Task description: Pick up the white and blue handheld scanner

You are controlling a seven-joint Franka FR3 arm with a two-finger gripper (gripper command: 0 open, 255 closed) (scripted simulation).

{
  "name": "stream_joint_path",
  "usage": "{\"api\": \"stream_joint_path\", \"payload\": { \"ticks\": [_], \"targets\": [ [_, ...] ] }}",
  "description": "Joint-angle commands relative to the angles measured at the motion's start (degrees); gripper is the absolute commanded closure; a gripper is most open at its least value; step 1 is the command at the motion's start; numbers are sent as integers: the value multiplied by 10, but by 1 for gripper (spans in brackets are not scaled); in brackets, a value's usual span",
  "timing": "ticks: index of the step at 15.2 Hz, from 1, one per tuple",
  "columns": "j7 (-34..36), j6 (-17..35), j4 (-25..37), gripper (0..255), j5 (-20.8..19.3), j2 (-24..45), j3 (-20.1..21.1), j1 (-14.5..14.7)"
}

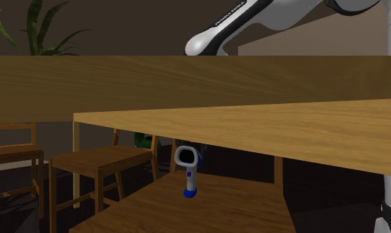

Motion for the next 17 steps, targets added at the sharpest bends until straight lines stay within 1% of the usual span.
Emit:
{"api": "stream_joint_path", "payload": {
  "ticks": [1, 9, 17],
  "targets": [
    [-2, 2, 0, 255, 2, 2, 0, 0],
    [1, 1, -1, 255, 0, -1, 0, 0],
    [50, -48, 27, 255, -52, -52, 8, 0]
  ]
}}
